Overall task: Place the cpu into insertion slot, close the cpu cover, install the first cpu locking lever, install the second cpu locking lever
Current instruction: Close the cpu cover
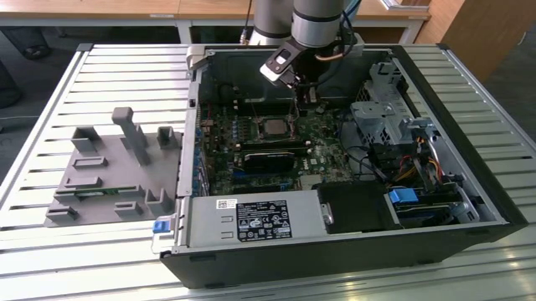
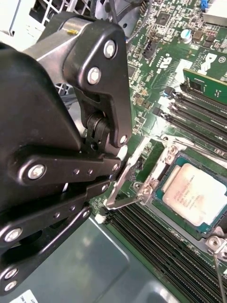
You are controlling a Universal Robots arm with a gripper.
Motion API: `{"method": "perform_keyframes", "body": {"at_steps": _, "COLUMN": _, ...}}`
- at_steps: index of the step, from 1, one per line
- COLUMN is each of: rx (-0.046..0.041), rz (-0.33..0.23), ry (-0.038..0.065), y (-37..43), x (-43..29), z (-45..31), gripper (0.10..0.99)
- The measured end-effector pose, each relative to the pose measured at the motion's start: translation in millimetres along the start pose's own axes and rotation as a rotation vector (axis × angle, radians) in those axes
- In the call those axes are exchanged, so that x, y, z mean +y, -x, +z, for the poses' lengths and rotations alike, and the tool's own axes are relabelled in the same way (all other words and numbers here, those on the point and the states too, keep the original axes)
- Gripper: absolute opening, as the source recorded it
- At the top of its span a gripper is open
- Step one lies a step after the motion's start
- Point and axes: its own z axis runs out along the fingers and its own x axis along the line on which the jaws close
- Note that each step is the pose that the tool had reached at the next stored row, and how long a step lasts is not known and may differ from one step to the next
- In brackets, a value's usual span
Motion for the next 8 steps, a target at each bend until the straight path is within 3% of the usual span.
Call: {"method": "perform_keyframes", "body": {"at_steps": 8, "rx": 0.0000, "rz": 0.000, "ry": 0.000, "y": -0.1, "x": -5.1, "z": 2.8, "gripper": 0.106}}
